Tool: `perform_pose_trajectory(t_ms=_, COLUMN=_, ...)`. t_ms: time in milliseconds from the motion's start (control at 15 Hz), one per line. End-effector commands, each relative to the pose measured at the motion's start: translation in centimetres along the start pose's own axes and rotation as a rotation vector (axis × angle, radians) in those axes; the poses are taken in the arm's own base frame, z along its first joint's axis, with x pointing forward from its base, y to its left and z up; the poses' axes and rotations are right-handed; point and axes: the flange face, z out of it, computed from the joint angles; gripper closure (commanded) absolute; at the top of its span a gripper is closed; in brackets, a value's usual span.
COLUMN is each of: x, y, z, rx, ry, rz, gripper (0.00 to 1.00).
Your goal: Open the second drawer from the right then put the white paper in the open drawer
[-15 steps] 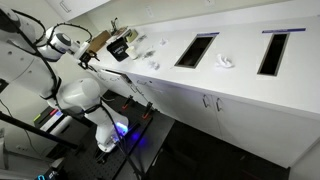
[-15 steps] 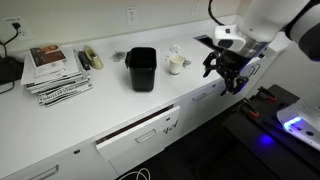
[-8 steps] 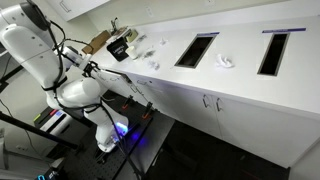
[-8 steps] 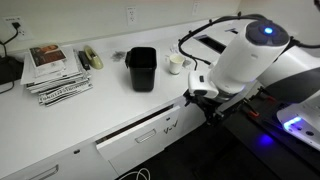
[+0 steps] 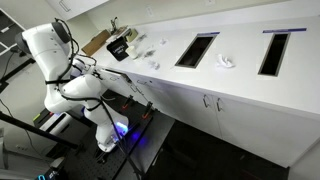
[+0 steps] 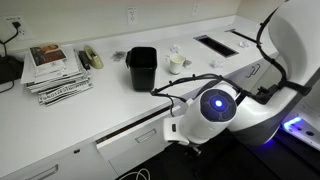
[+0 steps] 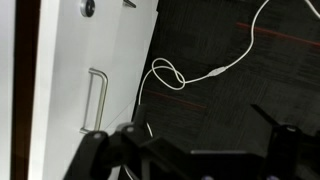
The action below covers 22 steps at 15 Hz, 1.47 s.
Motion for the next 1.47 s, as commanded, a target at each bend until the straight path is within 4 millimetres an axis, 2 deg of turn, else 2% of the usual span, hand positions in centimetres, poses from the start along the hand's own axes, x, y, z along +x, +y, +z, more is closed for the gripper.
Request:
perform_pose_trajectory(t_ms=0, x=0.1, y=-0.2, z=0.3, rx=0.006, ry=-0.004, rz=-0.002, gripper=0.0)
perform_pose_trajectory(t_ms=267, x=-0.2, y=0.5, z=-0.2, rx=-0.004, ry=-0.002, rz=0.005, gripper=0.0)
perform_pose_trajectory(t_ms=467, x=1.1, y=0.0, z=0.9, rx=-0.05, ry=-0.036, rz=0.002, gripper=0.0)
perform_pose_trajectory(t_ms=800, x=4.8, y=-3.3, z=3.6, rx=-0.14, ry=-0.069, rz=-0.038, gripper=0.0)
perform_pose_trajectory(t_ms=1067, x=6.9, y=-5.2, z=6.4, rx=-0.34, ry=-0.134, rz=-0.034, gripper=0.0)
perform_pose_trajectory(t_ms=1400, x=7.7, y=-6.0, z=10.0, rx=-0.592, ry=-0.217, rz=-0.04, gripper=0.0)
